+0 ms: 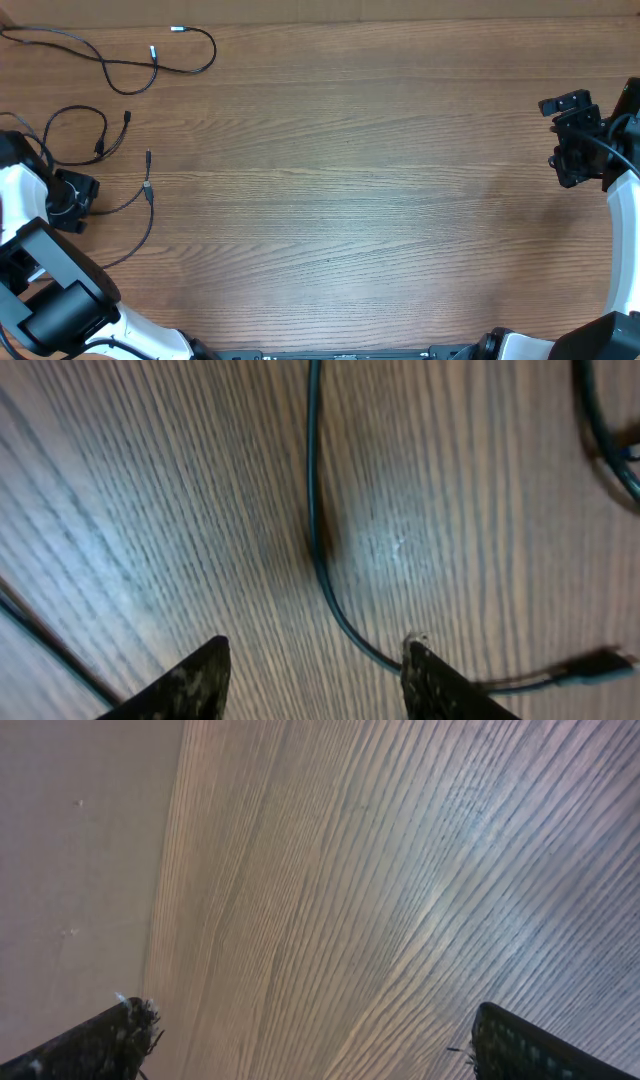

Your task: Untangle cables

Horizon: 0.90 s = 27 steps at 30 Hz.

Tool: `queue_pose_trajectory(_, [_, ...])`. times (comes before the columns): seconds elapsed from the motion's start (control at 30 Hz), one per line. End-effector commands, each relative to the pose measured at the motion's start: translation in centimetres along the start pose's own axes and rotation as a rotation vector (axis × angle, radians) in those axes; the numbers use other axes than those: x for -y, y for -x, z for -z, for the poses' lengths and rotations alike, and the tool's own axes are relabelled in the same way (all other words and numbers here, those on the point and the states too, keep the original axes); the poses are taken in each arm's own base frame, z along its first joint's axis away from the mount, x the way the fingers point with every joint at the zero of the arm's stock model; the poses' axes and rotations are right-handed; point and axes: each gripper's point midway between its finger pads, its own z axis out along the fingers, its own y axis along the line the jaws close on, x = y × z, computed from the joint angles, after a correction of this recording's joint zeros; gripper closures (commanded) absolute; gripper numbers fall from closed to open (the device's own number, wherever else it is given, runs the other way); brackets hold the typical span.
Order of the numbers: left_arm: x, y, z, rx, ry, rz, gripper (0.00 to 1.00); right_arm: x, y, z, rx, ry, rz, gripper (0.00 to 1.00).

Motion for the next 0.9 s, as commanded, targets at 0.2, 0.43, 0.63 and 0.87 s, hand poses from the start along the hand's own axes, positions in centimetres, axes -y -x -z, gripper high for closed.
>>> queue_pose_trajectory(0.2, [-1.5, -1.0, -2.8, 0.03, 0.053, 0.014, 0.43, -0.2, 0.3, 0.3, 0.018, 0.004, 0.008, 0.0])
queue_pose_trajectory(0.43, [-1.8, -0.7, -2.9, 0.051, 0.066, 0.001, 0.39, -0.2, 0.3, 0.3, 0.018, 0.004, 0.008, 0.0])
queue_pose_trajectory(0.63, [-2.1, 0.5, -3.1, 0.113, 0.097, -0.004, 0.41, -0.2, 0.3, 0.3, 0.019, 0.005, 0.008, 0.0])
queue_pose_trajectory(0.87, [-1.5, -0.5, -4.5, 0.089, 0.113, -0.037, 0.4, -0.2, 0.4, 0.3, 0.019, 0.005, 0.008, 0.0])
